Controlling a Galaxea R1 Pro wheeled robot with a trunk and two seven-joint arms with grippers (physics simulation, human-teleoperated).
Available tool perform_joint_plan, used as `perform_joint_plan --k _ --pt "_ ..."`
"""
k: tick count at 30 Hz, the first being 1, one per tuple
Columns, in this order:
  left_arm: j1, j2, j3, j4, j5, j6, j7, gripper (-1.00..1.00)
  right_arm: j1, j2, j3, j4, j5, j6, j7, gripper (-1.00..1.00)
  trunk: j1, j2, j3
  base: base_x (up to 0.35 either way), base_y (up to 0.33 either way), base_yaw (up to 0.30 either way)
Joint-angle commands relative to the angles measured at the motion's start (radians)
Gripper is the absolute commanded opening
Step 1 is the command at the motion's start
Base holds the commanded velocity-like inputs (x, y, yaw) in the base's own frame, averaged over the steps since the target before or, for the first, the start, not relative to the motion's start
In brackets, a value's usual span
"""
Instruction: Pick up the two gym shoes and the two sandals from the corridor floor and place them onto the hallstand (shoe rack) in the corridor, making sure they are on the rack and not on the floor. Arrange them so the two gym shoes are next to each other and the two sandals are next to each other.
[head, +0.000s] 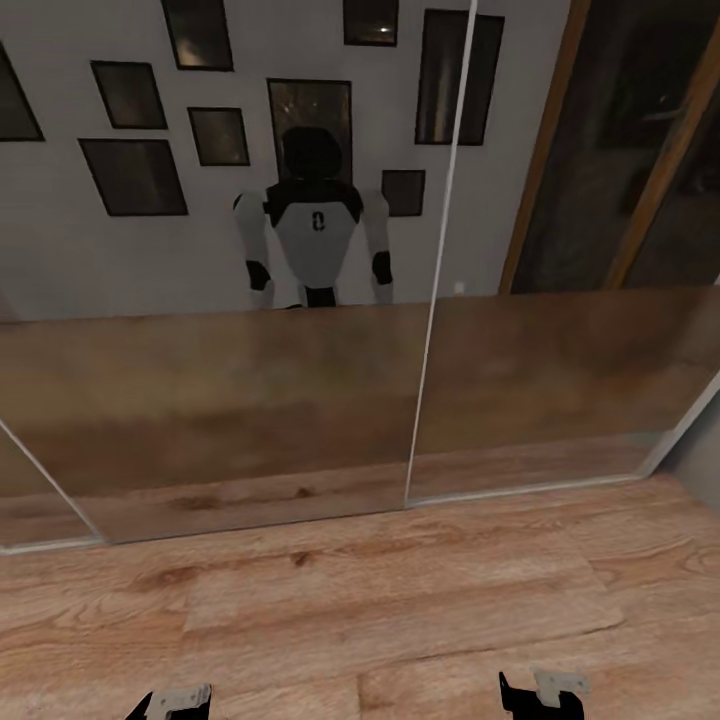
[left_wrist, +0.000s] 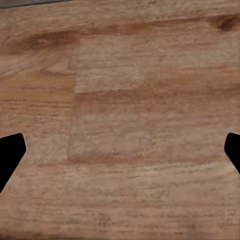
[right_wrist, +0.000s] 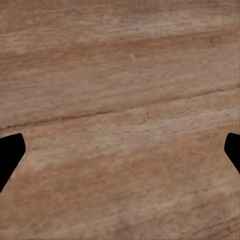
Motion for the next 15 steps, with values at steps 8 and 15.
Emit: perform_joint_plan --k 8,15 --pt "-0.001 -0.001 0.01 0.001 -0.008 -0.005 -0.004 1.0 0.0 0.0 -0.001 0.001 -0.004 -0.004 0.001 1.0 0.0 0.0 -0.001 0.037 -0.023 0.279" --pt "-0.001 -0.001 0.01 0.001 -0.008 -0.005 -0.004 1.0 0.0 0.0 -0.001 0.0 -0.004 -0.004 0.0 1.0 0.0 0.0 -0.001 0.008 -0.005 0.279"
